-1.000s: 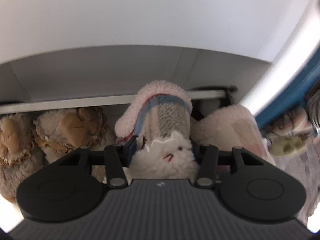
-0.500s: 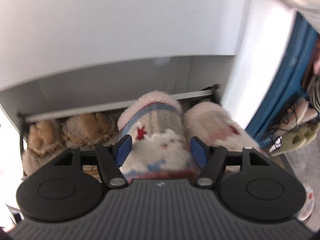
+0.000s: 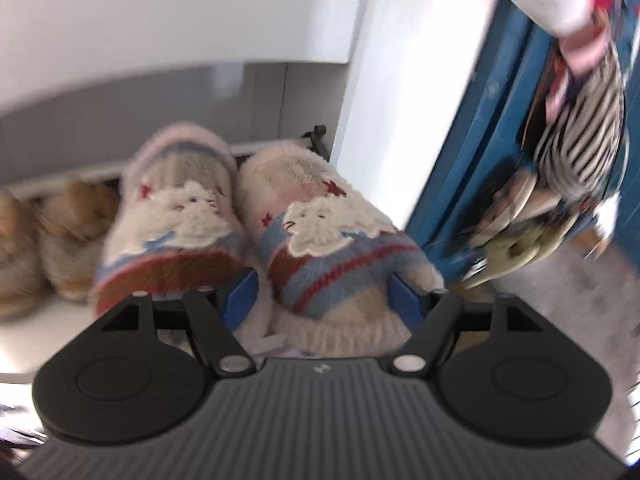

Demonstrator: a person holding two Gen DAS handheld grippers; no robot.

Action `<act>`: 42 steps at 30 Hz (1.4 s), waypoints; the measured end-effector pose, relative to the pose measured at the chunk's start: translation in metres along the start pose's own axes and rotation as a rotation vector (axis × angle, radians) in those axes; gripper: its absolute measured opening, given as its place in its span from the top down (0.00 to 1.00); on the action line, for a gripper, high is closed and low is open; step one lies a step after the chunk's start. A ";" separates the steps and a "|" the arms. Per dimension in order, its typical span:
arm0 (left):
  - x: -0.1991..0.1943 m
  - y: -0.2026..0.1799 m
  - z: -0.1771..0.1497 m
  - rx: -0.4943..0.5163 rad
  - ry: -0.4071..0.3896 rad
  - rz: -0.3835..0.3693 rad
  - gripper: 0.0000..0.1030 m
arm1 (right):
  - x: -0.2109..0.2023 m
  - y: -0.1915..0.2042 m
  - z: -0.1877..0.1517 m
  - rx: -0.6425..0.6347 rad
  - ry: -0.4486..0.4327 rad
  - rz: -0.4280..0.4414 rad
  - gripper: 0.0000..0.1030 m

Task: Organize scattered shoes
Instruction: 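Push the striped slippers deeper onto the shelf with the right tool, then pull the open right tool back out of the shelf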

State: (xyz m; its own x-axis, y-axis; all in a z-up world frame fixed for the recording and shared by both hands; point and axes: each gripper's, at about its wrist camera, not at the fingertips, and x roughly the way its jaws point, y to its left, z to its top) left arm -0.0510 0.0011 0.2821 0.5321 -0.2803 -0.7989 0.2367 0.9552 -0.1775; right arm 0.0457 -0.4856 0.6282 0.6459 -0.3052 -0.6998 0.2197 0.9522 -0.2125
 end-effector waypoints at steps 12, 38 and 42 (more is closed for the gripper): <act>-0.010 -0.007 0.006 0.010 -0.027 0.000 0.01 | 0.031 -0.023 0.019 0.111 -0.022 0.112 0.30; -0.036 0.006 0.005 0.011 -0.073 -0.011 0.00 | 0.017 0.156 0.012 -0.207 0.049 0.352 0.56; -0.033 0.019 0.006 -0.019 -0.063 0.007 0.00 | 0.037 0.183 0.016 -0.318 0.062 0.332 0.37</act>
State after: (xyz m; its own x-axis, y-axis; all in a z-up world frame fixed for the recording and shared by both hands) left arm -0.0594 0.0277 0.3083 0.5836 -0.2786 -0.7627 0.2178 0.9586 -0.1835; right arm 0.1221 -0.3230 0.5744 0.5966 0.0094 -0.8025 -0.2331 0.9588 -0.1621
